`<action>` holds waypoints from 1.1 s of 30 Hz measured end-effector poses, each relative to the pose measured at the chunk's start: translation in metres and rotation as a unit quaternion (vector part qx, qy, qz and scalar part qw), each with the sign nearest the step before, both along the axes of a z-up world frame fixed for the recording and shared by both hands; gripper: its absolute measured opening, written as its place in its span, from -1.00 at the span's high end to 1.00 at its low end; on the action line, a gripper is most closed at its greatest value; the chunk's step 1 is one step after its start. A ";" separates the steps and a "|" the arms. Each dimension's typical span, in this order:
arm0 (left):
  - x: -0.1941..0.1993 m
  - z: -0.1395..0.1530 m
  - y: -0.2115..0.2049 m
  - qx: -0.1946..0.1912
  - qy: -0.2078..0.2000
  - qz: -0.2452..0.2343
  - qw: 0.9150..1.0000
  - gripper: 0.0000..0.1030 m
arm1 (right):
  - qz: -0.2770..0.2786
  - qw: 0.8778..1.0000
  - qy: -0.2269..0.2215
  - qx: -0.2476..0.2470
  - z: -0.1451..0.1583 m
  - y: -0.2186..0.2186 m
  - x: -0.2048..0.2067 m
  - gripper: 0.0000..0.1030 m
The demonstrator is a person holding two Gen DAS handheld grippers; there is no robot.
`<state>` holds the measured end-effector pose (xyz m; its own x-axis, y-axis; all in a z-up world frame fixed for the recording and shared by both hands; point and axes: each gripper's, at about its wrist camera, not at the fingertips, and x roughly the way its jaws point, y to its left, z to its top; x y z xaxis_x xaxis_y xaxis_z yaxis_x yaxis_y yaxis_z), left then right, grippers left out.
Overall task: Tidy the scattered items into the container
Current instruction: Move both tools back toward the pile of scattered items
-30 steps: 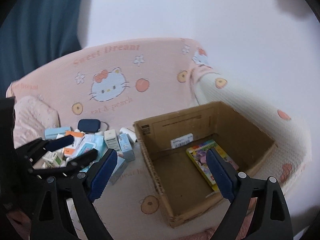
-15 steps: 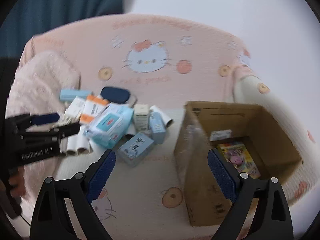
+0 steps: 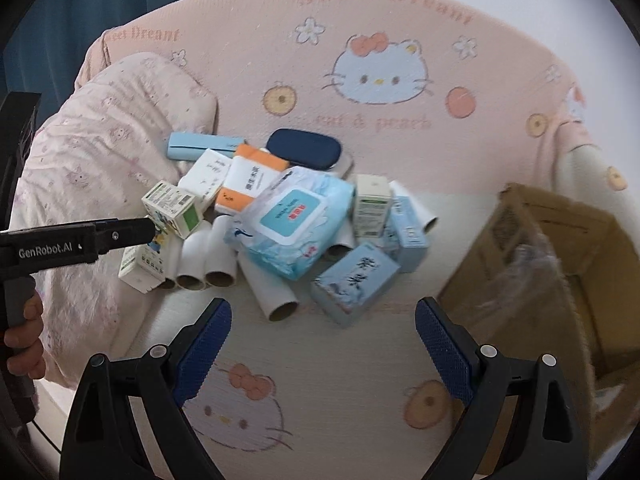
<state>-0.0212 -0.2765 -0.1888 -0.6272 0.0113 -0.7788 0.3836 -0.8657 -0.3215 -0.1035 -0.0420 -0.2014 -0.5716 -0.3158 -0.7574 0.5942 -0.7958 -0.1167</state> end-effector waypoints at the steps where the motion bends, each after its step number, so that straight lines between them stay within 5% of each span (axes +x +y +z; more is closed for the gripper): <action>1: -0.004 -0.002 -0.004 0.012 0.002 -0.006 1.000 -0.34 | 0.001 1.000 -0.004 -0.001 -0.002 -0.003 -0.004 -0.80; 11: -0.061 -0.037 -0.014 0.088 -0.008 -0.036 0.995 -0.34 | -0.020 0.999 -0.046 -0.014 -0.030 -0.023 -0.065 -0.80; 24: -0.086 -0.043 -0.030 0.068 -0.007 -0.010 0.998 -0.33 | -0.061 0.991 -0.103 -0.060 -0.055 -0.018 -0.109 -0.80; 29: -0.122 -0.029 -0.027 0.082 0.007 -0.039 0.996 -0.33 | -0.066 0.992 -0.085 -0.063 -0.047 -0.023 -0.132 -0.80; 33: -0.144 -0.019 -0.018 0.041 -0.006 -0.057 0.998 -0.33 | -0.078 0.993 -0.070 -0.059 -0.042 -0.022 -0.153 -0.80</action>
<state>-0.1652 -0.2947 -0.2074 -0.6095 0.1462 -0.7792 0.2877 -0.8751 -0.3892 -0.2567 -0.0641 -0.2430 -0.5124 -0.3231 -0.7956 0.4659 -0.8829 0.0585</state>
